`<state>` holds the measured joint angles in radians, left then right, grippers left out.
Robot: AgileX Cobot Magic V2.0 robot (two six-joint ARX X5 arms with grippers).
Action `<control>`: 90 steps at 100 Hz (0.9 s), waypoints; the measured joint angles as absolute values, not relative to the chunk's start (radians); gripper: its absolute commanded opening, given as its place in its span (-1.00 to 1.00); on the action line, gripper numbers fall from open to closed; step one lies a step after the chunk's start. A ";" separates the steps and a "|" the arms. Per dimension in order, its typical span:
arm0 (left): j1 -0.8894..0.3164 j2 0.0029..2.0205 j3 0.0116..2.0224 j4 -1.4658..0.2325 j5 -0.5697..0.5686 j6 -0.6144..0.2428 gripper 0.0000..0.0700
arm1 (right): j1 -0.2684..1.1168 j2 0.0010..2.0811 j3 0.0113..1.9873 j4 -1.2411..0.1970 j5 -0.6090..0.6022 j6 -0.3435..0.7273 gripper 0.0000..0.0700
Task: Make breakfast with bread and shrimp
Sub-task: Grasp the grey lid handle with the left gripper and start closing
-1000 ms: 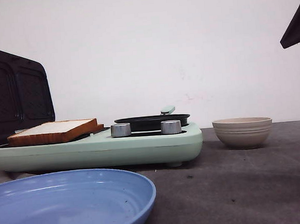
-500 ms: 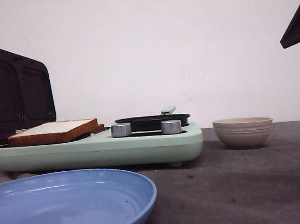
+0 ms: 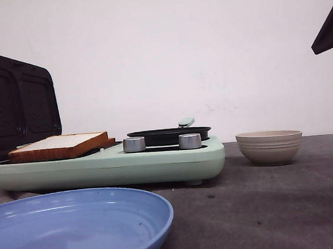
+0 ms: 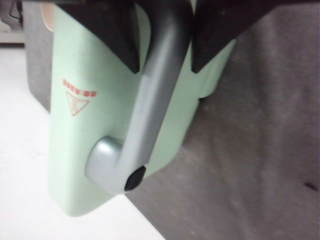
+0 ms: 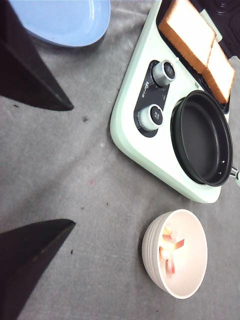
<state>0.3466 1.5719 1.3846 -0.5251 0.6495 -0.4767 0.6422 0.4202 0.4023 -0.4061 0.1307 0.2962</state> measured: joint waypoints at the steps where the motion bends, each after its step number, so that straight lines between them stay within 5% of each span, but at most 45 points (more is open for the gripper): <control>1: 0.347 1.572 1.385 -0.526 0.648 -0.477 -0.88 | 0.642 0.420 0.402 -0.406 0.131 0.296 0.22; 4: 0.347 1.572 1.385 -0.527 0.644 -0.475 -1.00 | 0.642 0.420 0.402 -0.406 0.131 0.296 0.22; 58: 0.315 1.569 1.394 -0.534 0.629 -0.454 -0.99 | 0.642 0.420 0.402 -0.406 0.131 0.296 0.22; 90: 0.171 1.556 1.400 -0.541 0.633 -0.410 -0.99 | 0.642 0.420 0.402 -0.406 0.131 0.296 0.22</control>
